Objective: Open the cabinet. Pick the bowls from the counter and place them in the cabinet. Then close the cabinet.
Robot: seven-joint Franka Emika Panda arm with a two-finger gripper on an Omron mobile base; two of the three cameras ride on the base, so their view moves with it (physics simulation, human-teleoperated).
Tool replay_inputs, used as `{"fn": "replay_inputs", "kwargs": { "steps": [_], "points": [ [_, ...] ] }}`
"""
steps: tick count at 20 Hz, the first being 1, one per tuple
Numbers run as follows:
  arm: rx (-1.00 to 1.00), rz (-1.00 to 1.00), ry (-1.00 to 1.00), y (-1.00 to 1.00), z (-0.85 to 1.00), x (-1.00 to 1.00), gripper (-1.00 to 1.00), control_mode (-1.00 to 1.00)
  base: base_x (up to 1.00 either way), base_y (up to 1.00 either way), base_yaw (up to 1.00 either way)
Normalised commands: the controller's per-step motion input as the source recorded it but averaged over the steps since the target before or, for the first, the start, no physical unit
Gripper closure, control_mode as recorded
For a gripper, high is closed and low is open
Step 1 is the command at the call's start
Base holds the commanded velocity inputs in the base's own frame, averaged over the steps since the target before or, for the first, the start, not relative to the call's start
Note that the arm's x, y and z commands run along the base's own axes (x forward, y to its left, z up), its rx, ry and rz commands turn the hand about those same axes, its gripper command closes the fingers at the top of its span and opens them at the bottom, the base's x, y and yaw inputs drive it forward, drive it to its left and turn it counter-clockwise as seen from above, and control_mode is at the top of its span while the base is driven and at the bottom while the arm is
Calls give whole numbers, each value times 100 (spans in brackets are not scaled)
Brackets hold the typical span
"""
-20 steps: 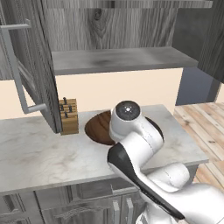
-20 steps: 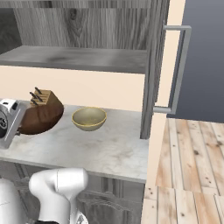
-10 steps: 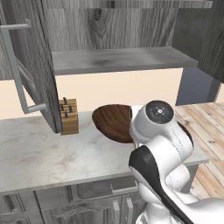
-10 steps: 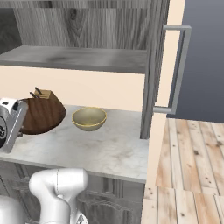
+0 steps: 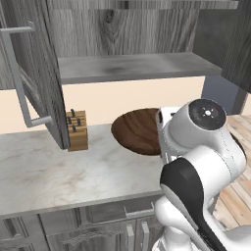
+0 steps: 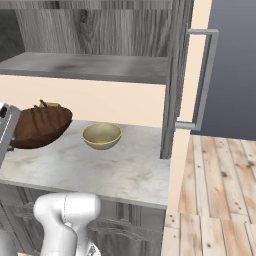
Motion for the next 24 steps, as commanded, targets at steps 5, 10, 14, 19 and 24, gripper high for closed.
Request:
{"fn": "replay_inputs", "kwargs": {
  "steps": [5,10,14,19,24],
  "points": [
    [-2,0,1,-16,60,-8,100,-100,0,0,0],
    [-4,0,0,-27,54,0,100,-100,0,0,0],
    [-10,0,-5,-27,22,0,100,-100,0,0,0],
    [-13,1,-17,-25,2,0,100,-100,0,0,0],
    [-6,4,-21,-20,16,0,100,-100,0,0,0]
  ]
}}
